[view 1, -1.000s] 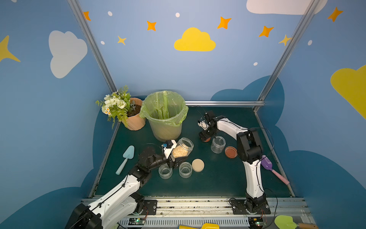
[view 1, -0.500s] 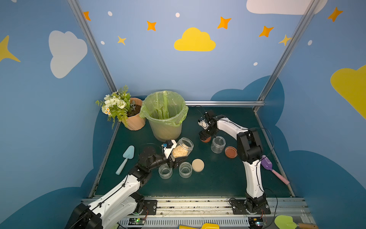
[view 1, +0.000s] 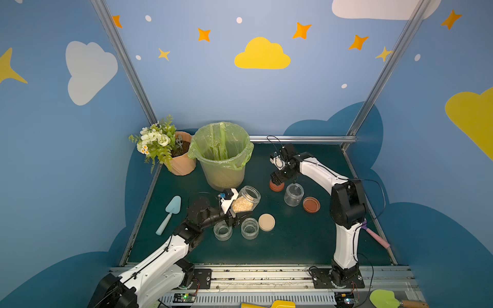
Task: Empty expired oatmeal from jars
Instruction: Place the lid at the center of the board, then pour the expired oatmeal into the trash bin.
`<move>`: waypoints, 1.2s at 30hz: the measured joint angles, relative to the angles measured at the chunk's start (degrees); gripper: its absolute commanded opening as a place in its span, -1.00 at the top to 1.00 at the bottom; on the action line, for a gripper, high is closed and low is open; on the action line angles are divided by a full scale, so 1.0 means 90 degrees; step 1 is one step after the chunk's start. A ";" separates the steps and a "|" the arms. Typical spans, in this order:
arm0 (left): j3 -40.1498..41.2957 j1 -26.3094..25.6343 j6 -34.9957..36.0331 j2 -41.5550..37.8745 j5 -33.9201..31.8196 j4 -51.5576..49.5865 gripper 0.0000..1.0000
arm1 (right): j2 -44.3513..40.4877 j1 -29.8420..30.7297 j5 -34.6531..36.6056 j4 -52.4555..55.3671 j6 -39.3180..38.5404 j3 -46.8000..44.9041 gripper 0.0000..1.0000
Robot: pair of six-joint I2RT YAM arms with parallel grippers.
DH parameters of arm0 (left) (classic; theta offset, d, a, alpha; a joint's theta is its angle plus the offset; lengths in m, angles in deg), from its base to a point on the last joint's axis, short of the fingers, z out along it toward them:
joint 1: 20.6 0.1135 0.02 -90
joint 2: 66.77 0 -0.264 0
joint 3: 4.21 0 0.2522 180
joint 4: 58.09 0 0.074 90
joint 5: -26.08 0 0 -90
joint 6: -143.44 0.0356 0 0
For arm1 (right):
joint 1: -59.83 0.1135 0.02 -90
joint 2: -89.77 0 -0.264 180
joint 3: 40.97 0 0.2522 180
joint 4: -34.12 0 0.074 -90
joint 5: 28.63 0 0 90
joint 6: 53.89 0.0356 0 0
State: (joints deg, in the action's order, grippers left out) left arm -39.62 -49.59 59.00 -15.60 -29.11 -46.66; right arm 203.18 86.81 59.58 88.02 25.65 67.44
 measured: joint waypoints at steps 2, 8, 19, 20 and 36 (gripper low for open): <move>-0.0078 0.0000 0.0000 -0.0080 -0.0029 -0.0187 0.93 | -0.0410 0.0000 -0.0070 -0.0090 0.0046 -0.0141 -0.79; -0.0755 0.0000 0.0107 -0.0340 -0.0206 -0.0852 0.93 | -0.1537 0.0002 -0.0651 -0.0328 0.0398 -0.0352 -0.79; -0.2387 0.0194 0.0554 0.0194 -0.0476 -0.1719 0.93 | -0.3645 0.0017 -0.2900 -0.2302 0.2596 -0.2103 -0.79; -0.2518 0.0274 0.0593 0.0296 -0.0469 -0.1770 0.93 | -0.3776 -0.0002 -0.3055 -0.2446 0.2866 -0.2127 -0.79; -0.4216 0.1477 0.0435 0.1700 0.0452 -0.1831 0.93 | -0.4070 0.0619 -0.4260 -0.5297 0.5627 -0.2421 -0.80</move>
State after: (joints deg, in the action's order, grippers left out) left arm -77.57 -36.31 62.91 -0.30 -25.05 -63.14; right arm 166.55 92.39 21.25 40.35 76.29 45.65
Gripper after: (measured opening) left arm 0.852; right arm 0.897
